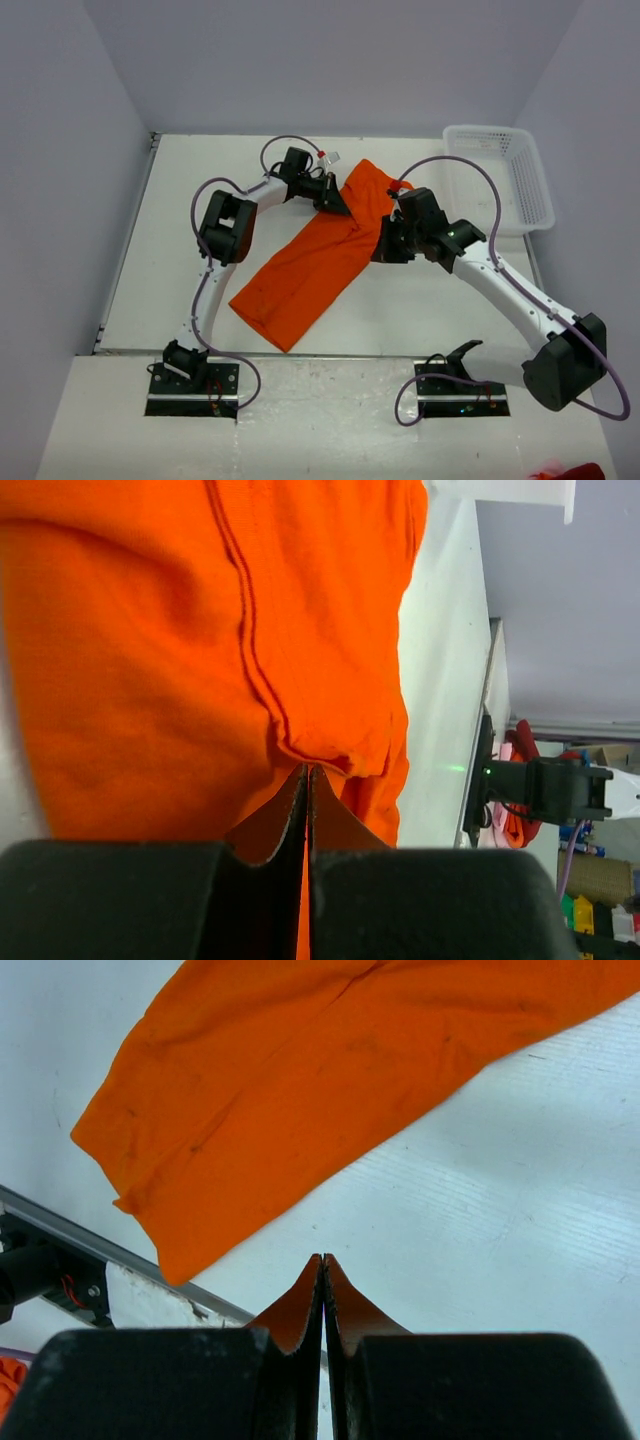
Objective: Fold and stack the t-shirts
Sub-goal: Rotate the tshirt 90 degrees
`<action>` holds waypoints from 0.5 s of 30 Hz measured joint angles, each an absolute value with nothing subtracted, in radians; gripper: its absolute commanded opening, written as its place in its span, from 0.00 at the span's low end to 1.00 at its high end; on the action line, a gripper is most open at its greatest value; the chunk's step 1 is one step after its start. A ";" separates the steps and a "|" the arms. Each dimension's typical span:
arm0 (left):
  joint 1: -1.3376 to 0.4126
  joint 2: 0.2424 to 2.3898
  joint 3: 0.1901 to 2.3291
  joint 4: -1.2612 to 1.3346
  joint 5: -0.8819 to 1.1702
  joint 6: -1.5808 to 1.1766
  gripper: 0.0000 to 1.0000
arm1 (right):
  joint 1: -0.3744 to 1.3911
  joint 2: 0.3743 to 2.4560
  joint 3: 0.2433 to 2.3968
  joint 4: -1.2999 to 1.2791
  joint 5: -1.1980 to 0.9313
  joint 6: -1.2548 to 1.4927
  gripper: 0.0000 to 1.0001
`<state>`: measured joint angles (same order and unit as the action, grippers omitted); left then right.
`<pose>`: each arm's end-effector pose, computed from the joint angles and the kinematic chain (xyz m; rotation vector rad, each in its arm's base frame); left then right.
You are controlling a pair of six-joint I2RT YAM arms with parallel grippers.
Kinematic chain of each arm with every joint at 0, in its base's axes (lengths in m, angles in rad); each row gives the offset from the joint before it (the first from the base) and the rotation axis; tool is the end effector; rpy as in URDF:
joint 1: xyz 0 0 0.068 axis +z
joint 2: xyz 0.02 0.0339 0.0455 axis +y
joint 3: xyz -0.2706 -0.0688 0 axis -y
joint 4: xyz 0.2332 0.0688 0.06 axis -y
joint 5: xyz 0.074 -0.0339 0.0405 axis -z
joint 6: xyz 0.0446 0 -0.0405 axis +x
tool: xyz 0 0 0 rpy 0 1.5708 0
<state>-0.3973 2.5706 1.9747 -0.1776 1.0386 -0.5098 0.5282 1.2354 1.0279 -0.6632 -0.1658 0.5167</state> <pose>0.4863 -0.2457 0.1110 0.4350 2.3899 -1.6494 0.2101 0.1311 0.2895 -0.0916 2.5387 0.6454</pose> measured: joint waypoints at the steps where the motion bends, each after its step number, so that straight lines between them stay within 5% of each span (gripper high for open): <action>1: -0.394 2.571 1.974 -0.178 1.033 -0.514 0.00 | 0.528 1.227 1.028 -0.666 -0.166 0.517 0.00; 15: -0.285 2.605 2.025 -0.271 0.944 -0.521 0.00 | 0.528 1.203 1.030 -0.692 -0.135 0.523 0.00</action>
<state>-0.2852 2.6049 2.0251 -0.2707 0.9443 -0.5205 0.5282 1.2034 1.0298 -0.6918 -0.1349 0.5228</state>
